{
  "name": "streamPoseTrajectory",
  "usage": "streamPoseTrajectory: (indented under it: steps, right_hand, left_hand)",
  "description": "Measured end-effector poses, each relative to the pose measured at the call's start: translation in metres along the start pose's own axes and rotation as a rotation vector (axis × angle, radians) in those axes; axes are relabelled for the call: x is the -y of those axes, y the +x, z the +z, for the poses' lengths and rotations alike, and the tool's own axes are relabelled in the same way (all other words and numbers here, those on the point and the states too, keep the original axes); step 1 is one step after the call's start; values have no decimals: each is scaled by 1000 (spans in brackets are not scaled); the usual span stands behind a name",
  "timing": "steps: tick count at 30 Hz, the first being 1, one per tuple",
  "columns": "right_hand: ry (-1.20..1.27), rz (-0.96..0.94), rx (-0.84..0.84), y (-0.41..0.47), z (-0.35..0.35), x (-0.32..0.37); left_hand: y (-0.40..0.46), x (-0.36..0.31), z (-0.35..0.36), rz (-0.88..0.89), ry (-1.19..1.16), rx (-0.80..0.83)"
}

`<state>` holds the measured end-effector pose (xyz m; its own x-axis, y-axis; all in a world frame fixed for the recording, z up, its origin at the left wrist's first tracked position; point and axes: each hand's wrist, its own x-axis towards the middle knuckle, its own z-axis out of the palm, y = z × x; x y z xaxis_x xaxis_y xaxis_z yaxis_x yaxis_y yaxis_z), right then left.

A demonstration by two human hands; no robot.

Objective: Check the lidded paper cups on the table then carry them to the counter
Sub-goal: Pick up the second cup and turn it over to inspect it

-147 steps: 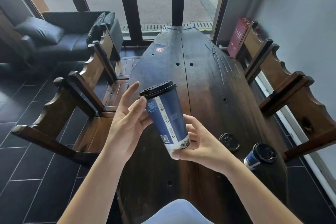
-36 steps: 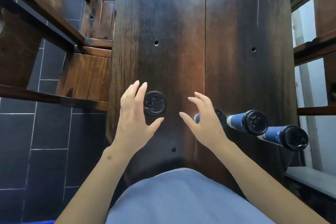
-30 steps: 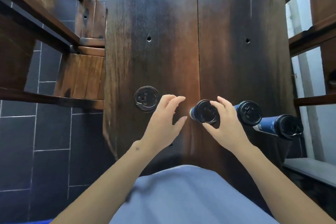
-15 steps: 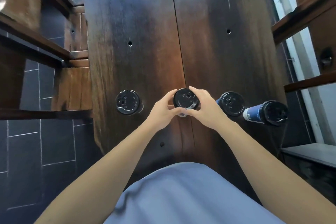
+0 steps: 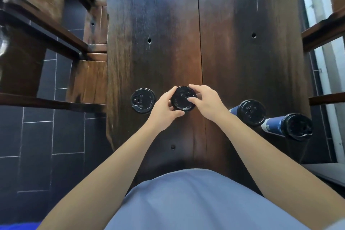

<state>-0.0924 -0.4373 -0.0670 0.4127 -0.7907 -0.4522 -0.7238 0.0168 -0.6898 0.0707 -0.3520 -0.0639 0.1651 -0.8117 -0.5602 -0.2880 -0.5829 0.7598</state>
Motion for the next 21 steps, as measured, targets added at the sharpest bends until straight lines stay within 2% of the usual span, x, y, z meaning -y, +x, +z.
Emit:
streamPoseTrajectory:
  steps: [5,10,16,21]
  right_hand:
    - [45,15,2,0,12,5]
    - [66,42,-29,0,22,2]
    - [135,212,-106,19,35,21]
    - [-11,298,-153,43,51,44]
  left_hand:
    - [-5,13,4,0,-23,-104]
    - [-5,18,3,28,0,-121]
    - [-7,18,1,56,83,-114]
    - [-7,14,3,46,101,-121]
